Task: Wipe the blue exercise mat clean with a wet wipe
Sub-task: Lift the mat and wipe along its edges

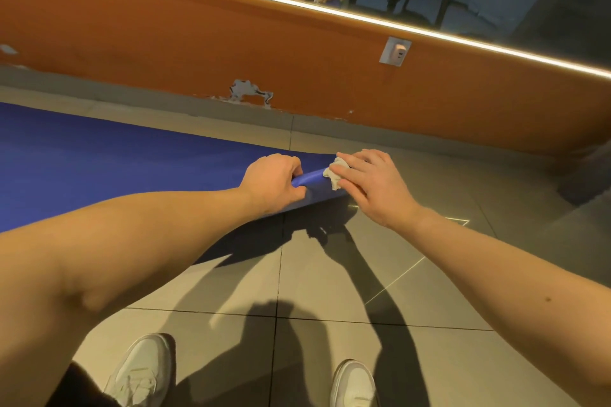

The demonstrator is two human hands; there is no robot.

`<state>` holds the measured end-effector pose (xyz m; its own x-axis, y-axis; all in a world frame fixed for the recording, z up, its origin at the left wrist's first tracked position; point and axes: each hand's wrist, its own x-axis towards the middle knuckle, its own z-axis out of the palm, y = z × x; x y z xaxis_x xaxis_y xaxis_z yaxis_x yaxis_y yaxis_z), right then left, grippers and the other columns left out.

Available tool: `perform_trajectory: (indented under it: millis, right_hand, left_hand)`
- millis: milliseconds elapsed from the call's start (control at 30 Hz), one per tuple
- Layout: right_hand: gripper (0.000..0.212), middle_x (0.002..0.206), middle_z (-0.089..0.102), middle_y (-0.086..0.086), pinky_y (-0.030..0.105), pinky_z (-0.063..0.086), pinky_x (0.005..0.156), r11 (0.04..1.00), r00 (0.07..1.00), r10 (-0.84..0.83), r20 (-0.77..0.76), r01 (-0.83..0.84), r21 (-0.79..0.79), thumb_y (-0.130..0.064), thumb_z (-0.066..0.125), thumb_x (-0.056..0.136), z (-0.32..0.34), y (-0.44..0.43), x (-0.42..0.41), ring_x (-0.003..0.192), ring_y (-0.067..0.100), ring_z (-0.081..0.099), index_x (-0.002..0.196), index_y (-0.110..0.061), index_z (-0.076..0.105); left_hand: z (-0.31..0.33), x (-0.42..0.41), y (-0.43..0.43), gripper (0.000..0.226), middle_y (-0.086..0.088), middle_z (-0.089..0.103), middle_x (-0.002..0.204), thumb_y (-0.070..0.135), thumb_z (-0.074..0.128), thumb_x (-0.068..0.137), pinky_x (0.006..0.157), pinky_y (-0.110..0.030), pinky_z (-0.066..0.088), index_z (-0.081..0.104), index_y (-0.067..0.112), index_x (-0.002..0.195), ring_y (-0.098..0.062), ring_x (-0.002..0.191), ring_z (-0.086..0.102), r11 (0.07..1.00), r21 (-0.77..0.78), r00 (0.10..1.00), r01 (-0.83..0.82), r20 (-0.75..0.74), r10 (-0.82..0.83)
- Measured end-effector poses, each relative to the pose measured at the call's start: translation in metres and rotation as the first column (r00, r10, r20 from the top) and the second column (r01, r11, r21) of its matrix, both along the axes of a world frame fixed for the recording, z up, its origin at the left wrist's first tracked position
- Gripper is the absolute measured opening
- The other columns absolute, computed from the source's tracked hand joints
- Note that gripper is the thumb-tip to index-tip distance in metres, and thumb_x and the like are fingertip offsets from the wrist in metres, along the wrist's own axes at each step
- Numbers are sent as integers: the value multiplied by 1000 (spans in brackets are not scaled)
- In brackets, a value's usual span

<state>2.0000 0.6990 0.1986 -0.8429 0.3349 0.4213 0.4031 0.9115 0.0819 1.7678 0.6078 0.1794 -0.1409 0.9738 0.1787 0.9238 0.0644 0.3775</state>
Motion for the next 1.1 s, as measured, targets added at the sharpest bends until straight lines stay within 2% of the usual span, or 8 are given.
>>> perform_trajectory:
  millis: [133,300,433,567,767,867,967,1100]
  right_hand:
    - [31,124,71,0,41,42,94,1000,1000,-2,-27,2,-5,-28,56,101,-4,13,-3,103,28,62,129,-17,66]
    - [32,111,71,0,42,35,106,997,999,3,-50,1,76,-22,65,98,-8,22,-10,97,27,61,129,-19,67]
    - [30,101,71,3,37,33,88,1000,994,20,-110,-19,14,-14,73,92,-10,24,-17,90,30,61,122,-18,71]
    - [32,105,73,0,34,29,88,998,996,37,-84,-41,-45,-14,76,90,-7,22,-21,94,27,62,121,-18,72]
    - [45,105,67,-2,37,36,93,957,987,-140,-78,115,-266,-20,70,95,8,20,-27,106,30,51,138,-19,57]
    - [41,120,68,2,38,38,96,929,978,-199,-68,165,-332,-24,72,94,12,19,-29,111,29,46,132,-17,58]
    - [34,103,71,-1,37,33,93,970,979,-206,10,205,-129,-44,71,91,14,25,-27,101,27,56,115,-20,67]
    - [59,105,71,-1,41,30,93,969,962,-222,160,236,-77,-67,53,86,7,34,-22,101,25,58,117,-21,71]
  left_hand:
    - [0,1,-1,14,8,61,77,40,67,81,62,-35,55,63,29,89,-14,70,58,1000,-6,999,-4,-35,3]
    - [0,0,-1,14,7,62,76,39,68,82,62,-36,55,63,28,90,-14,68,58,1000,-2,999,-26,-27,25]
    - [-1,1,2,27,9,65,88,46,69,80,69,-36,56,61,29,99,-12,73,58,999,-28,999,20,-28,-20]
    - [10,19,2,62,14,59,110,62,71,75,78,-25,49,55,27,124,-9,93,56,994,101,937,40,341,-72]
    - [23,42,14,31,4,66,98,29,79,86,82,-30,56,61,18,109,-17,87,63,975,177,691,-137,722,-34]
    - [20,38,18,21,4,67,93,23,77,87,81,-33,56,63,20,104,-18,85,62,978,165,733,-127,680,-19]
    - [17,35,18,18,8,65,97,25,71,92,81,-31,54,65,24,109,-10,87,60,978,194,845,-80,534,-37]
    - [10,32,12,24,9,59,99,33,62,98,75,-29,49,68,26,120,-10,85,58,977,211,955,16,287,-77]
